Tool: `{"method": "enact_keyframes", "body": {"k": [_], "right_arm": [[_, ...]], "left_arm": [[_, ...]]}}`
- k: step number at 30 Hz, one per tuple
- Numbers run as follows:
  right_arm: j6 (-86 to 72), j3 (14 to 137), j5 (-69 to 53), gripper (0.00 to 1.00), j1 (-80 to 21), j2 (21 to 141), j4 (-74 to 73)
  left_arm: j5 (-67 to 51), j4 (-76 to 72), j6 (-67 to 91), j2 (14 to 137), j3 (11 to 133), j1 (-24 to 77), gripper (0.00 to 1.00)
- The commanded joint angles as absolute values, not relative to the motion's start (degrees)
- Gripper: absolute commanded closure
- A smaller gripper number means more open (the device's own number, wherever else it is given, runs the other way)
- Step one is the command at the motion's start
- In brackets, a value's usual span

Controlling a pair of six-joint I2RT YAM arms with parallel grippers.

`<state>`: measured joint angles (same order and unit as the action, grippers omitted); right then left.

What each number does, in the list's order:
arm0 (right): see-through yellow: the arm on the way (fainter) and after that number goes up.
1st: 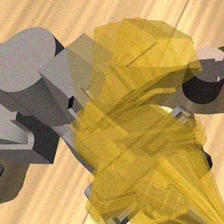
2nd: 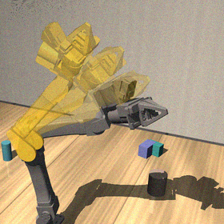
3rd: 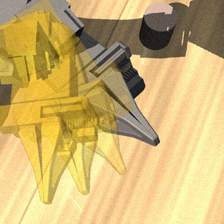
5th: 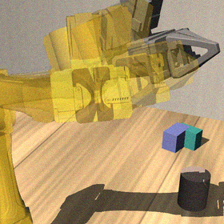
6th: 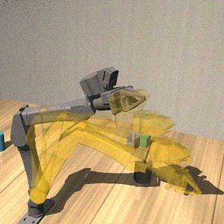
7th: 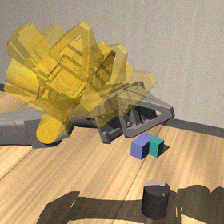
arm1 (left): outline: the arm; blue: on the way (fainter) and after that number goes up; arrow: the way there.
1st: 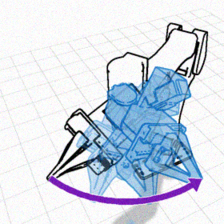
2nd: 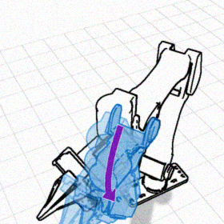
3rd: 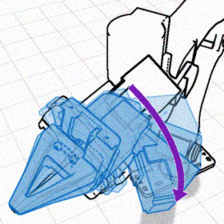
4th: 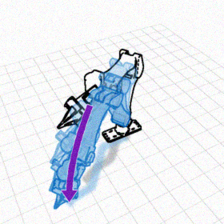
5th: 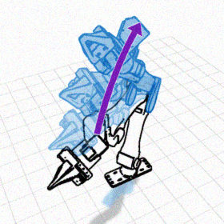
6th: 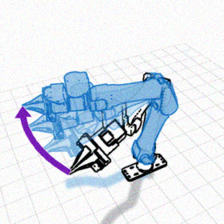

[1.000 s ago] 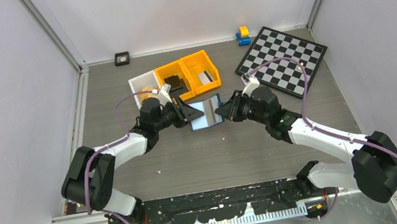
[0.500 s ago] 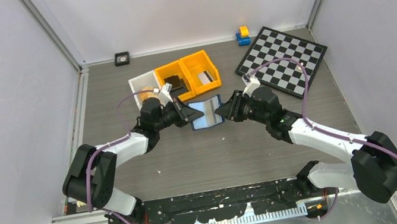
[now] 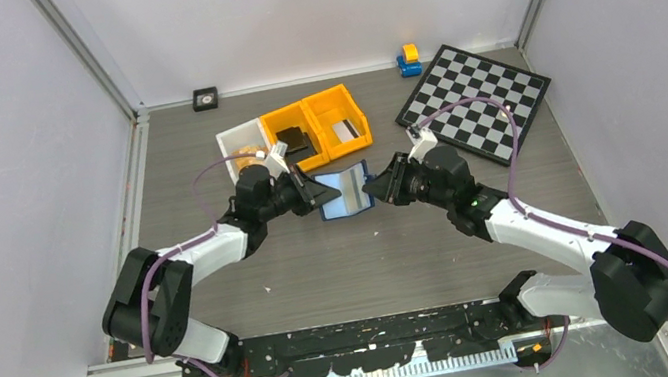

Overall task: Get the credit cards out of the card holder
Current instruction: Remove the credit card from the card holder.

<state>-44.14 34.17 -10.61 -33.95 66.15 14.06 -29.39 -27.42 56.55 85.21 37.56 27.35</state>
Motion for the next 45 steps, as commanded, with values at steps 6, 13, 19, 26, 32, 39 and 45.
{"method": "enact_keyframes", "body": {"k": [6,13,19,26,32,39,45], "right_arm": [[-42.73,38.64,-12.04,0.75,-34.33,68.33,13.47],[-42.58,39.02,-12.16,0.82,-34.49,68.82,13.1],[-42.36,39.42,-12.38,0.86,-34.69,69.28,12.69],[-42.61,40.24,-11.01,0.9,-34.72,70.75,11.24],[-44.01,39.65,-11.36,0.89,-33.92,70.99,12.18],[-48.01,37.0,-18.1,0.98,-31.37,71.96,20.05],[-50.98,33.75,-20.51,0.99,-29.95,70.06,27.21]], "left_arm": [[-30.1,-29.97,56.32,83.47,37.97,27.16,1.0],[-30.07,-29.97,56.24,83.49,37.98,27.16,1.0],[-30.71,-31.05,56.53,83.62,37.79,27.16,1.0],[-33.82,-39.47,60.05,83.8,36.05,26.67,1.0],[-34.71,-41.29,61.51,83.01,35.4,25.84,1.0],[-34.67,-40.57,60.88,81.68,35.38,25.83,1.0],[-33.87,-38.77,60.1,82.66,35.6,25.84,0.76]]}}
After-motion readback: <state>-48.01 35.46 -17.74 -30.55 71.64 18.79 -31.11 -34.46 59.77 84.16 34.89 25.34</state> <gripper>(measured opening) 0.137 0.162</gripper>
